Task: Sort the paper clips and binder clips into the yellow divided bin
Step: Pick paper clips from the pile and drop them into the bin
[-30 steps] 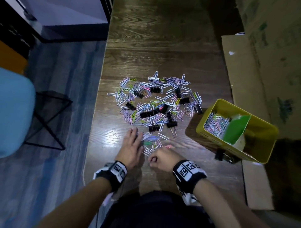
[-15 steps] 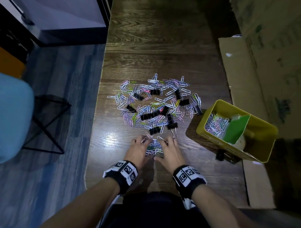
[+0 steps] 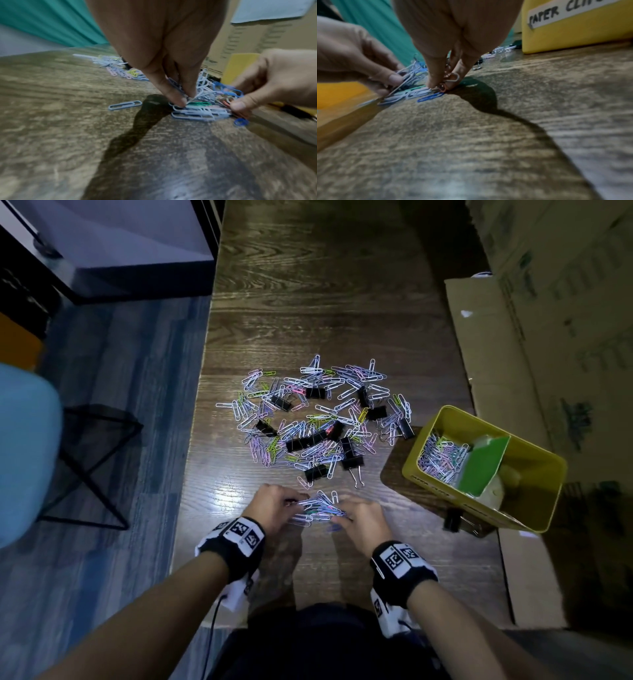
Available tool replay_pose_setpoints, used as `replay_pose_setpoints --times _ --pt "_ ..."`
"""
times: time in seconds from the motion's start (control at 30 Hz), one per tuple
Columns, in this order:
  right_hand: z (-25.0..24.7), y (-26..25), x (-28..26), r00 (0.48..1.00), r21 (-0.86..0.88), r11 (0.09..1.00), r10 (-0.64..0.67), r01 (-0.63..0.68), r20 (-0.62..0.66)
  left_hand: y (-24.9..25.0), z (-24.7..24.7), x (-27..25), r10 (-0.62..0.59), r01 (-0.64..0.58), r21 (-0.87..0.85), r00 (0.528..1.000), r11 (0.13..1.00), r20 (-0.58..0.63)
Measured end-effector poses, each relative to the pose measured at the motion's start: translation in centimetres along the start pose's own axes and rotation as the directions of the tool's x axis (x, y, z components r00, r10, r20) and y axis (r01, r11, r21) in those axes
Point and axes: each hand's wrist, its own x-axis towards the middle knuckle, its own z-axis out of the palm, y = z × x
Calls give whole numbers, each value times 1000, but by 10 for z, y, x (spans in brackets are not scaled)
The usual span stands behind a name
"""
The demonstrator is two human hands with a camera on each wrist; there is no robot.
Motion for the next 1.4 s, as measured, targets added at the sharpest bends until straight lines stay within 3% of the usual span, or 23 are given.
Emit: replay_pose_setpoints --times 0.13,0.23,0.33,0.47,0.67,0.77,0.83,0.87,0.97,1.07,1.13,1.23,1.33,1.4 --pt "-10 2 -4 998 164 986 43 -33 -55 -6 -5 4 -163 184 -337 983 923 89" --pt "-20 5 -9 988 348 933 129 -94 -80 -9 -11 5 -203 234 -522 972 820 116" --pt "-36 2 -18 973 512 859 140 -27 -183 2 -21 7 -214 241 -634 969 735 120" --pt "-70 -4 -37 925 659 749 197 72 -326 54 -39 13 -124 186 -700 983 690 138" --pt "-136 5 -67 809 653 726 240 217 -537 166 -28 50 150 39 -685 965 728 214" --pt "-166 17 -71 736 595 764 249 250 -629 211 0 76 212 -54 -564 953 824 217" --pt "-182 24 -69 702 587 769 271 254 -659 232 21 91 246 -187 -272 949 944 199" --pt "-188 28 -67 689 570 781 268 254 -674 240 30 96 279 -270 -72 939 960 200" --pt "-201 41 -53 667 493 847 252 199 -701 254 51 101 285 -386 317 903 866 322" --pt "-208 50 -33 698 432 899 266 69 -665 253 59 101 288 -463 435 866 772 409" --pt "-215 52 -20 769 347 935 275 -75 -577 245 57 101 401 -544 336 819 768 410" --pt "-224 49 -1 860 133 960 279 -246 -428 225 47 93 593 -626 115 772 771 231" --pt "-226 40 16 912 -57 941 308 -334 -271 195 28 81 546 -549 -28 834 835 -85" --pt "-224 37 26 924 -149 920 331 -361 -192 164 11 73 377 -384 -59 921 922 -97"
